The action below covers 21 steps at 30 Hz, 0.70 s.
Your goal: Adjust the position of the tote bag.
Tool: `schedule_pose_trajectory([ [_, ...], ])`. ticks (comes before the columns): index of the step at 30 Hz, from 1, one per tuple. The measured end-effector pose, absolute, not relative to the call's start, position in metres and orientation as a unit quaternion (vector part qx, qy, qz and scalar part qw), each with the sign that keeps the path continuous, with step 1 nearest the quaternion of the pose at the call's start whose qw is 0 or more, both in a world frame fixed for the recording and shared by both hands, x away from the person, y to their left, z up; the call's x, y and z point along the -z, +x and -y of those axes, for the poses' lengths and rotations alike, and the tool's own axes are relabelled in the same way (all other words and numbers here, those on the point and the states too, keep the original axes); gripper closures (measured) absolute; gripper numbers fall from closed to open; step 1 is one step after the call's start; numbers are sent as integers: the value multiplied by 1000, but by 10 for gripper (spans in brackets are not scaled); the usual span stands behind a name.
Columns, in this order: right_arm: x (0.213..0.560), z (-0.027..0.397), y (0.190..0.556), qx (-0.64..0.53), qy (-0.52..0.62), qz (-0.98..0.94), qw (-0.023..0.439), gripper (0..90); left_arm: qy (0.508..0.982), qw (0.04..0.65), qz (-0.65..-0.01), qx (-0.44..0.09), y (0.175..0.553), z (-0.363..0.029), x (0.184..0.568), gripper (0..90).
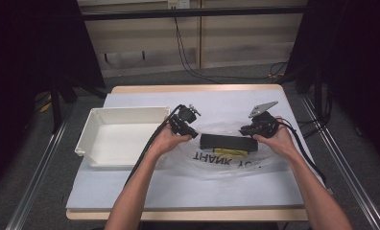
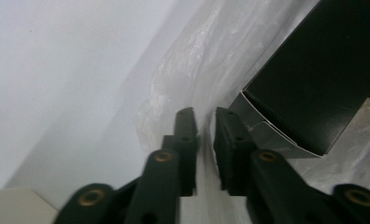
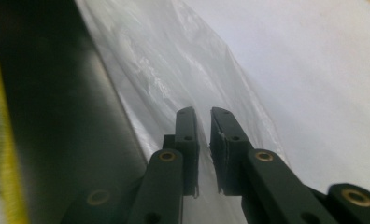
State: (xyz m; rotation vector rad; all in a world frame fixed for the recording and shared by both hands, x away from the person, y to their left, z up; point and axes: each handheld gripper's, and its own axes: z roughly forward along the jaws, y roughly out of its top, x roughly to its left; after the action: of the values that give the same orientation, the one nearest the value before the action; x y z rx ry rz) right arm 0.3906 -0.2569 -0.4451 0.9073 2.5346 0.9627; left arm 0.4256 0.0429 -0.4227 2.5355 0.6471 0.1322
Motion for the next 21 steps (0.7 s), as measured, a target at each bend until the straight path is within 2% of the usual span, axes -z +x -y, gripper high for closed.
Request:
schedule_pose_trajectory([
  [3, 436, 260, 384, -363, 311, -867, 144, 776, 928, 286, -233, -47, 423, -48, 420, 660],
  [12, 419, 267, 363, -411, 304, -846, 152, 623, 918, 322, -221, -69, 411, -64, 407, 484],
  [18, 414, 278, 342, -443, 299, -831, 154, 543, 906, 356, -218, -77, 402, -83, 399, 479],
  [21, 412, 282, 331, -450, 297, -826, 161, 496, 902, 373, -202, -81, 394, -88, 396, 558],
])
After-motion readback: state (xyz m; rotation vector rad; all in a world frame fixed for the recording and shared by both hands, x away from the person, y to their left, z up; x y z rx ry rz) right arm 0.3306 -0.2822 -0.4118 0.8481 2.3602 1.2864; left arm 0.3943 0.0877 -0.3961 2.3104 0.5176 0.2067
